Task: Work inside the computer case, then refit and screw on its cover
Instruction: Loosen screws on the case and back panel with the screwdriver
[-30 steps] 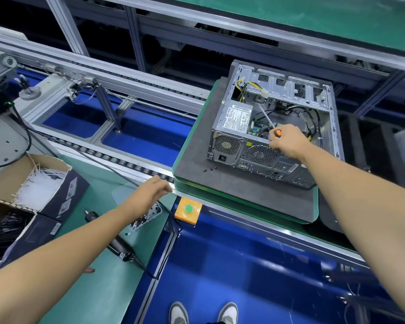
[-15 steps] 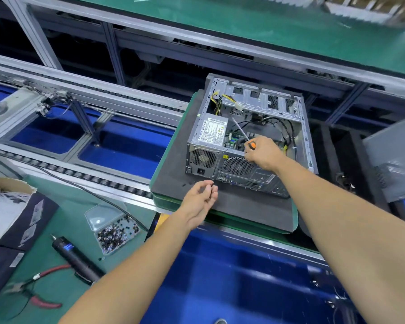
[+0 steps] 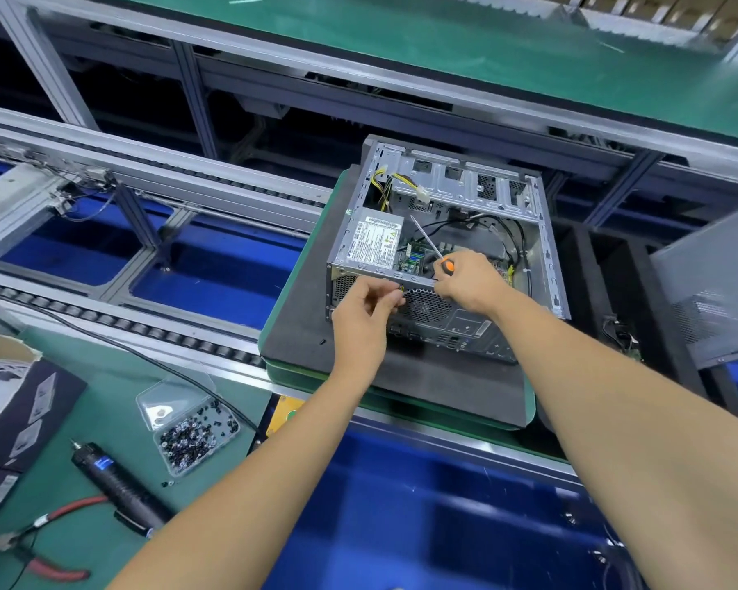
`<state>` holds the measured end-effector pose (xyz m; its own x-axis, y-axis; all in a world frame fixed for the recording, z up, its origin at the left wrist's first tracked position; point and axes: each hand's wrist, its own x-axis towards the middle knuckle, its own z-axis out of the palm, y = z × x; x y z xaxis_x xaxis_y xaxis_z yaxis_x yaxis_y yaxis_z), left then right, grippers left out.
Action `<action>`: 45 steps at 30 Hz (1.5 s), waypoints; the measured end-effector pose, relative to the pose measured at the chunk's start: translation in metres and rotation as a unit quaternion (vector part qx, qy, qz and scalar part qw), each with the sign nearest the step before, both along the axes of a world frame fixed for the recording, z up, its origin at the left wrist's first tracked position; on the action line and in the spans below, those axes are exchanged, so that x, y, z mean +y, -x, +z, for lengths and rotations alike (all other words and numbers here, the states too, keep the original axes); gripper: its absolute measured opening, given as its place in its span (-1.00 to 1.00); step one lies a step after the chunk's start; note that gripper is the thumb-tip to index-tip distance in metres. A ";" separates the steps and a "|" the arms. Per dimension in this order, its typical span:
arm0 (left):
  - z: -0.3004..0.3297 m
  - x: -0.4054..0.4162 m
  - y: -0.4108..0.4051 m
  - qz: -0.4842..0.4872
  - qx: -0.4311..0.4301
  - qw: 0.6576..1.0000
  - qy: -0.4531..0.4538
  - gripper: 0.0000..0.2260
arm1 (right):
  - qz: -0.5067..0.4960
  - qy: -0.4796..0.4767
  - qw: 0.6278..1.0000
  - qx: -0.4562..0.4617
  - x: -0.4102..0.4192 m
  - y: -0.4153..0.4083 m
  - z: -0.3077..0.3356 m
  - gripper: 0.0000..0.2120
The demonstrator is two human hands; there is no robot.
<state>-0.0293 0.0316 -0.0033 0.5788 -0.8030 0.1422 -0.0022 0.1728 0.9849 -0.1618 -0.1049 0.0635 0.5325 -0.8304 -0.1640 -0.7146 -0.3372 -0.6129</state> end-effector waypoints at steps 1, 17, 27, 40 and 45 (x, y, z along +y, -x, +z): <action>0.001 -0.001 0.003 0.011 -0.021 1.000 0.003 -0.90 | 0.000 0.000 1.000 -0.002 0.000 0.000 0.000 -0.77; -0.012 -0.011 0.042 -0.040 -0.085 0.995 -0.016 -0.91 | -0.019 -0.183 0.975 -0.127 -0.023 0.012 0.011 -0.60; -0.026 -0.032 0.077 0.000 -0.069 0.998 0.011 -0.93 | 0.027 -0.225 0.962 -0.153 -0.029 0.013 0.008 -0.74; -0.020 -0.037 0.105 0.117 -0.062 0.991 -0.012 -0.94 | 0.036 -0.209 0.964 -0.160 -0.040 0.018 -0.002 -0.55; -0.016 -0.036 0.105 0.142 -0.092 0.985 -0.047 -0.93 | 0.022 -0.212 0.962 -0.173 -0.039 0.019 -0.001 -0.56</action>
<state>-0.1341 -0.0047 -0.0190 0.7526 -0.6276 0.1994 -0.2178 0.0485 0.9748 -0.1809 -0.1441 0.0620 0.6496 -0.7032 -0.2891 -0.4336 -0.0303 -0.9006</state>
